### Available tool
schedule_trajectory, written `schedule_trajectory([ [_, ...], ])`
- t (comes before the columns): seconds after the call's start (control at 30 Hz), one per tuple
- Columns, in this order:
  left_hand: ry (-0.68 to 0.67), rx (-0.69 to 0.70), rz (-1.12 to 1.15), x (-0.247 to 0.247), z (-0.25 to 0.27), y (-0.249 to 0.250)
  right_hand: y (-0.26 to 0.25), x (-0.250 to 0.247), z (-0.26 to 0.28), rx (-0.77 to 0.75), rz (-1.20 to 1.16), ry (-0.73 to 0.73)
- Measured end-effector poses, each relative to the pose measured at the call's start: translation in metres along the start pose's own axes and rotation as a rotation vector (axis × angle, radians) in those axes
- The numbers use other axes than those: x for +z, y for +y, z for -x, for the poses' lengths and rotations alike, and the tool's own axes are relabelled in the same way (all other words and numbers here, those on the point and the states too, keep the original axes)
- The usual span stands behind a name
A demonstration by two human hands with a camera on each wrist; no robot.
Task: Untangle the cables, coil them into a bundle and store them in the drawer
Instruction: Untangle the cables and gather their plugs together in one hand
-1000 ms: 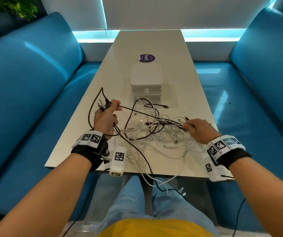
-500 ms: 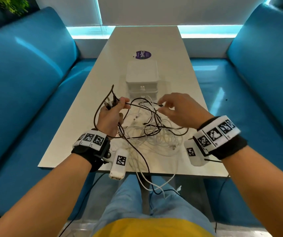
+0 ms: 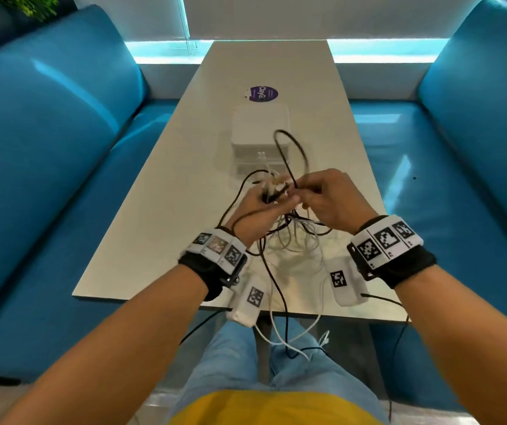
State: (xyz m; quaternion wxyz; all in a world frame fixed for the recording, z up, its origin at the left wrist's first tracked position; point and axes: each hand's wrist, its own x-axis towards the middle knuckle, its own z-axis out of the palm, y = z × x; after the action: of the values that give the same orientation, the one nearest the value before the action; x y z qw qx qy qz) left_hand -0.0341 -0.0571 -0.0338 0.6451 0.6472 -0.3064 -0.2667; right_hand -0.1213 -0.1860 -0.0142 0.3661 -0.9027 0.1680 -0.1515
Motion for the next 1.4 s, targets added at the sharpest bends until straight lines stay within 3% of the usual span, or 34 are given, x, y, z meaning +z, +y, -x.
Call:
schedule_trajectory([
  [0.07,-0.026,0.125,-0.092,0.008,-0.003,-0.001,0.001,-0.004,-0.002,-0.037,-0.018,0.031],
  [0.17,-0.048,0.182,-0.163,0.012,-0.01,-0.002,0.003,-0.01,0.0,-0.065,-0.037,0.118],
  [0.3,-0.011,0.107,-0.396,0.006,-0.022,-0.023,-0.002,-0.013,-0.004,-0.009,-0.213,0.231],
  [0.47,-0.076,0.155,-0.407,0.011,-0.009,-0.02,-0.004,-0.012,-0.004,-0.019,-0.312,0.205],
  [0.53,-0.014,0.145,-0.405,0.012,-0.01,-0.021,-0.003,-0.01,-0.004,-0.042,-0.359,0.221],
  [0.63,0.079,0.048,-0.27,0.006,-0.014,-0.022,0.003,0.002,0.002,-0.026,-0.316,0.226],
  [0.73,0.099,0.001,-0.169,0.002,-0.016,-0.017,0.015,0.023,0.018,0.082,-0.033,0.041],
  [0.8,0.104,-0.039,-0.161,0.001,-0.017,-0.012,0.022,0.03,0.025,0.056,0.063,0.001],
  [0.97,0.268,-0.206,0.021,-0.01,-0.013,-0.008,0.031,0.024,0.023,0.042,0.051,-0.083],
  [1.1,0.349,-0.254,0.14,-0.02,-0.008,-0.009,0.042,0.019,0.024,0.074,0.049,-0.122],
  [1.27,0.496,-0.276,0.344,-0.034,-0.014,-0.008,0.05,0.016,0.022,0.114,0.036,-0.114],
  [1.4,0.524,-0.241,0.393,-0.043,-0.019,-0.007,0.054,0.012,0.022,0.191,0.035,-0.097],
])
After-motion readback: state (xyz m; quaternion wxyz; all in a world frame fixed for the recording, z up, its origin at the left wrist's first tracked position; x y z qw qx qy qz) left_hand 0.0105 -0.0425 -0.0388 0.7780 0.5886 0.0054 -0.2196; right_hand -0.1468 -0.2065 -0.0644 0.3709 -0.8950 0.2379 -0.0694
